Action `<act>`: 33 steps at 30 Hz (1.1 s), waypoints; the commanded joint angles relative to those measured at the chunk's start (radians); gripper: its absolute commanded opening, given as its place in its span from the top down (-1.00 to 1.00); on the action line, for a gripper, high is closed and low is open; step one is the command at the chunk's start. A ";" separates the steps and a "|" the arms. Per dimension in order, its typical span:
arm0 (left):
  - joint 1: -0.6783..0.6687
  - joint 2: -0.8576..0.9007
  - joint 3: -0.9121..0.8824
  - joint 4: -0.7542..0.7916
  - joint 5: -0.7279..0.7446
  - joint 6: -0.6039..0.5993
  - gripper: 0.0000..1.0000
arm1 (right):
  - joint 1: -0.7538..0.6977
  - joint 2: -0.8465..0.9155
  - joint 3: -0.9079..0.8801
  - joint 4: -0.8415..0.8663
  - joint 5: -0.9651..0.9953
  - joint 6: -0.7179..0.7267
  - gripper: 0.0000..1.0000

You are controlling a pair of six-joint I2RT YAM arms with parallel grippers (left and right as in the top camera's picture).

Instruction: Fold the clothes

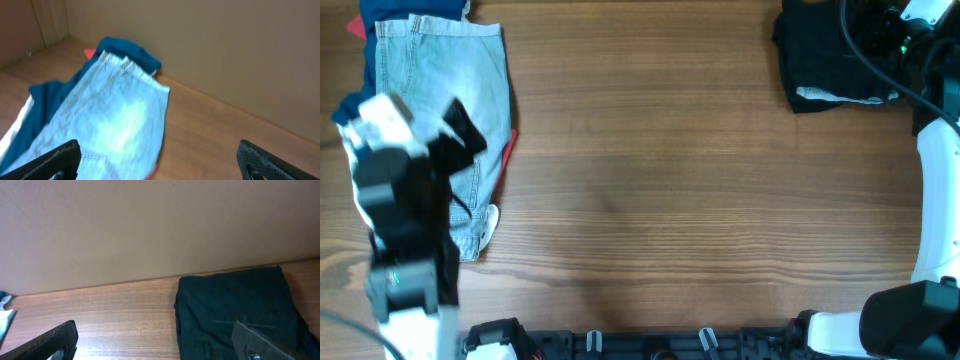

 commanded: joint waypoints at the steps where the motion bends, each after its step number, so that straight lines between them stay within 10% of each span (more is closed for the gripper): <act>1: 0.007 -0.193 -0.192 0.060 0.024 0.024 -1.00 | -0.002 0.010 -0.002 0.002 0.010 -0.019 -0.99; 17: 0.007 -0.709 -0.667 0.156 0.050 0.025 -1.00 | -0.002 0.010 -0.002 0.002 0.010 -0.020 -1.00; 33: 0.007 -0.843 -0.845 0.241 0.026 0.020 -1.00 | -0.002 0.010 -0.002 0.002 0.010 -0.020 -0.99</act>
